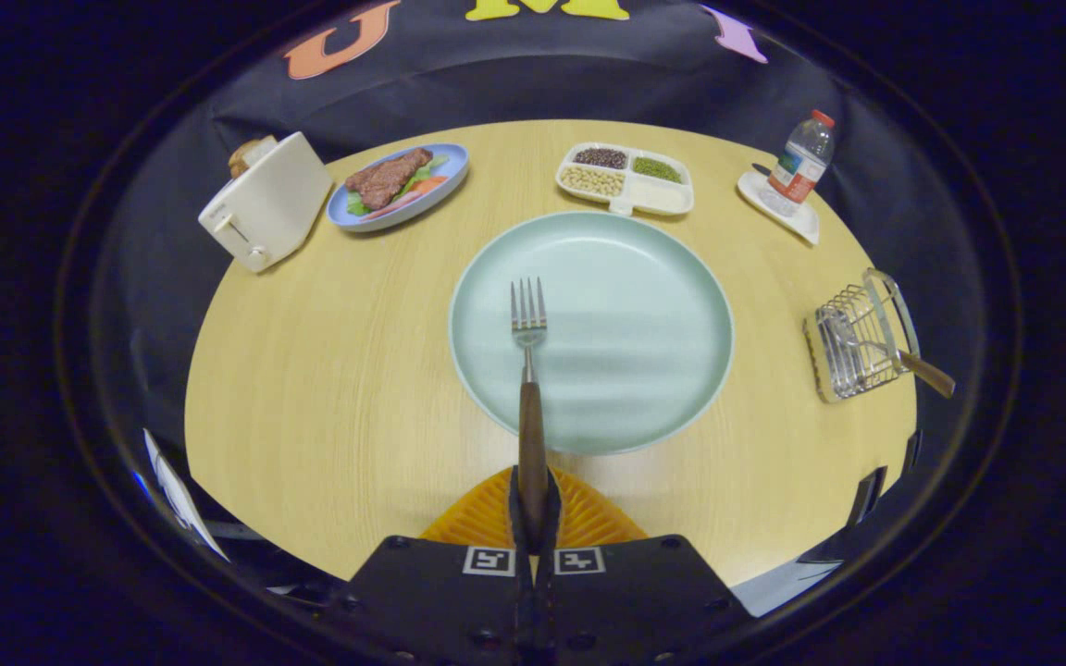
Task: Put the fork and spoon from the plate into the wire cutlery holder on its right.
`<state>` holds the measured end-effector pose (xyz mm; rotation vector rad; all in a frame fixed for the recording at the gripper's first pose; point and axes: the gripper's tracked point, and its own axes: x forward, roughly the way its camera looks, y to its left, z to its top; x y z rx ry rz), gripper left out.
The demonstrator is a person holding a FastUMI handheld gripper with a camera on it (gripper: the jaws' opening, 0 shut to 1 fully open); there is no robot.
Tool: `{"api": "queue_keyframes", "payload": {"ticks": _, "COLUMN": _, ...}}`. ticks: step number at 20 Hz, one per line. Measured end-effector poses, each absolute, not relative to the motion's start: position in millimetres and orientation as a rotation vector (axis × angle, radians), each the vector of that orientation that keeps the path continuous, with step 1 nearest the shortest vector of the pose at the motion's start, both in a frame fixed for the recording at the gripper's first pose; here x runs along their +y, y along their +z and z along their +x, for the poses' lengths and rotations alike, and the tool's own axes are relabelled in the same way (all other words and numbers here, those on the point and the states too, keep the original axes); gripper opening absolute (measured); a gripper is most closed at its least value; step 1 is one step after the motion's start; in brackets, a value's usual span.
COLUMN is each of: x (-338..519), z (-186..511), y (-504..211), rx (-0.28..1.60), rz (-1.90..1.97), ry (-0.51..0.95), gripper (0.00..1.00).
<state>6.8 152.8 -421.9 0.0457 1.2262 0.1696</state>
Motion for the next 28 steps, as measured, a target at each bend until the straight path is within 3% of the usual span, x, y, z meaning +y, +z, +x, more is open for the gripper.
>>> {"api": "queue_keyframes", "payload": {"ticks": 17, "x": 16, "z": 9, "y": -348, "rx": 1.102, "rz": 0.019, "ry": 0.251, "gripper": 0.0}}
{"api": "queue_keyframes", "payload": {"ticks": 28, "x": -99, "z": 9, "y": -311, "rx": 1.04, "rz": 0.057, "ry": 0.187, "gripper": 0.01}}
